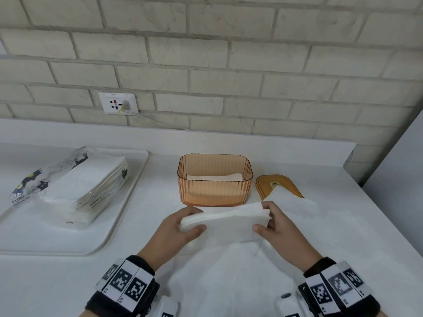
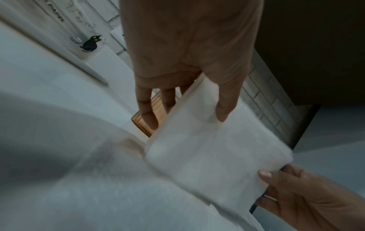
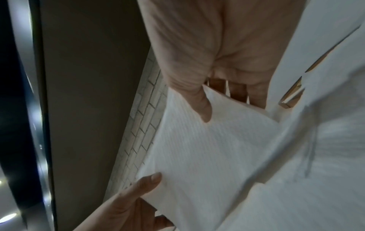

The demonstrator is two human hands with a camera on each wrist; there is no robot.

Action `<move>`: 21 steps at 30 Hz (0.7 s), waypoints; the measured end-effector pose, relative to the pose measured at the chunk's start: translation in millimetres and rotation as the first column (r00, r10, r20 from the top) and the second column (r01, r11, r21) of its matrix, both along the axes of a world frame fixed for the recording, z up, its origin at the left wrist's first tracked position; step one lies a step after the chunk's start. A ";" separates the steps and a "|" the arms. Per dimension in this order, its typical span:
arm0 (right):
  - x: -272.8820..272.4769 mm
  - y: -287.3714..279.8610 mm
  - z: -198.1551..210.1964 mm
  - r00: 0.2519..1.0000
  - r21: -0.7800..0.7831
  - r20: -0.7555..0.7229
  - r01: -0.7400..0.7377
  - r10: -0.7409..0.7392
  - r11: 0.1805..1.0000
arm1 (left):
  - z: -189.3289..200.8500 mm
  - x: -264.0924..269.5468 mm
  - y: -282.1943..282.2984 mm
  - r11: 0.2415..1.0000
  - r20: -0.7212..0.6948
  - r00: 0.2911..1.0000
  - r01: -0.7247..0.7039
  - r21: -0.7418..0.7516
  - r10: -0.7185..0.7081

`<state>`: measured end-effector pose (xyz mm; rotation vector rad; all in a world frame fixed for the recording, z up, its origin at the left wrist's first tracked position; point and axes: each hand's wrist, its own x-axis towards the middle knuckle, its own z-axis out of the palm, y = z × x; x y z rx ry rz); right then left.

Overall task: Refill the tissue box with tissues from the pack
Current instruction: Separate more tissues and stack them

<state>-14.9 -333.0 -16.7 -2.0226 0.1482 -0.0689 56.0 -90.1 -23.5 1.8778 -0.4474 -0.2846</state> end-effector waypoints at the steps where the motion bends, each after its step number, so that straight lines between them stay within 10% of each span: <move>1: 0.0 -0.1 -2.2 1.000 -0.004 -0.008 0.007 -0.007 1.000 | -1.4 0.5 0.2 0.999 -0.006 1.000 0.029 0.014 -0.029; 12: 7.2 6.2 4.1 0.988 0.161 0.040 0.138 -0.146 0.977 | 3.4 3.4 -8.3 0.999 -0.076 0.997 -0.035 -0.040 0.032; 21: 9.3 14.5 21.5 0.982 0.551 -0.181 0.054 0.056 0.833 | 21.4 -3.0 -13.5 0.883 -0.587 0.808 -0.244 -0.401 -0.043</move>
